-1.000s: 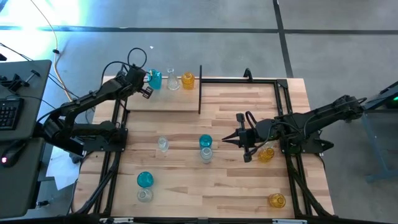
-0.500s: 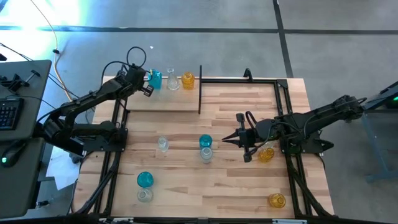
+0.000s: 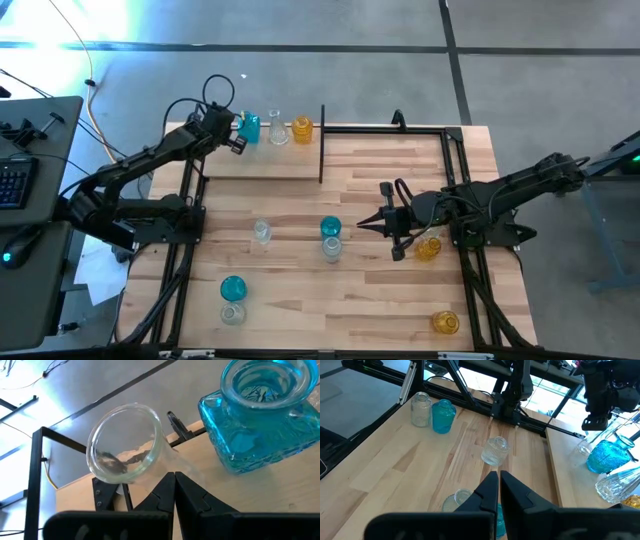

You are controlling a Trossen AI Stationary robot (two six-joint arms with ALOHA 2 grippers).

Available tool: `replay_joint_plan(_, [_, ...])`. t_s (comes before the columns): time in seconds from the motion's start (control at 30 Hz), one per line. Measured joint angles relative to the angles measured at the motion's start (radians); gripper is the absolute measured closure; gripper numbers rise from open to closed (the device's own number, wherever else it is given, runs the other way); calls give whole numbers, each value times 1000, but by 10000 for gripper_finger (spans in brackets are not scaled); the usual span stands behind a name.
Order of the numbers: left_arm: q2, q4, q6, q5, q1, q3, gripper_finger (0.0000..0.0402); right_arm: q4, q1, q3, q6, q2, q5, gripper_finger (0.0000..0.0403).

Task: Sort vases onto shelf
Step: Put the transparent vase on the shelf, then put the transparent vase on the shelf aligned with the other transparent vase

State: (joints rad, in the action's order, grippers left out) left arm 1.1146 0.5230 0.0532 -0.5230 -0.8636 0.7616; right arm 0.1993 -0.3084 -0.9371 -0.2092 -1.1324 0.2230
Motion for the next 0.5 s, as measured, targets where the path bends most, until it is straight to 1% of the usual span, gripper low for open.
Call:
replay_joint_plan(0.2, [-46, 68, 43, -7, 60, 0, 401, 3, 0, 0, -1, 0, 0, 403])
replay_joint_plan(0.5, [-182, 116, 139, -6, 240, 0, 401, 18, 0, 0, 0, 0, 0, 403])
